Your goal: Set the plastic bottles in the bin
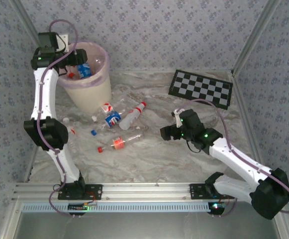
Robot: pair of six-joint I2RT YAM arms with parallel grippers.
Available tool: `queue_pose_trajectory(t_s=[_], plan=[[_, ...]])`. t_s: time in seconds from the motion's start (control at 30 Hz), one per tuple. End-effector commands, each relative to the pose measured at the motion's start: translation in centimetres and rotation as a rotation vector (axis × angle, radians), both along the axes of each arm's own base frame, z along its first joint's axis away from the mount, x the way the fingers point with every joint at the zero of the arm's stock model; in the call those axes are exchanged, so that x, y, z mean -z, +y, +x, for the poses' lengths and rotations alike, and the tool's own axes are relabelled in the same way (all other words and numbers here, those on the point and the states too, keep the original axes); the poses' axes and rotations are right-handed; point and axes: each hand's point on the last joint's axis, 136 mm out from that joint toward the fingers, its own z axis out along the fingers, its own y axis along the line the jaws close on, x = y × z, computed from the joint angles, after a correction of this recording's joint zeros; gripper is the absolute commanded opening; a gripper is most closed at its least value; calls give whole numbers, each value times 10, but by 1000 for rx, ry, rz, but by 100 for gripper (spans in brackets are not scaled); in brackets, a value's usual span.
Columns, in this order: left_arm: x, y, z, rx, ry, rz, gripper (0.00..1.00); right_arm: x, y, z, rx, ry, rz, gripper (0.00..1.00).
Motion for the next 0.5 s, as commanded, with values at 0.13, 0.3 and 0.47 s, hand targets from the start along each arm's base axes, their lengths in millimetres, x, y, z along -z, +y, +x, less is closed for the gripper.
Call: queue_pose_trajectory(t_s=[0.13,0.3,0.47], plan=[[-42,-34,-45,71,-44,-44,81,-17,9,8,-3,-1,35,93],[-54,-69,-106,125,-87,126,79,0,7,8,8,47,3,91],[-19,-121,-177,281,-18,235,77,0,-6,21,40,44,-16,91]])
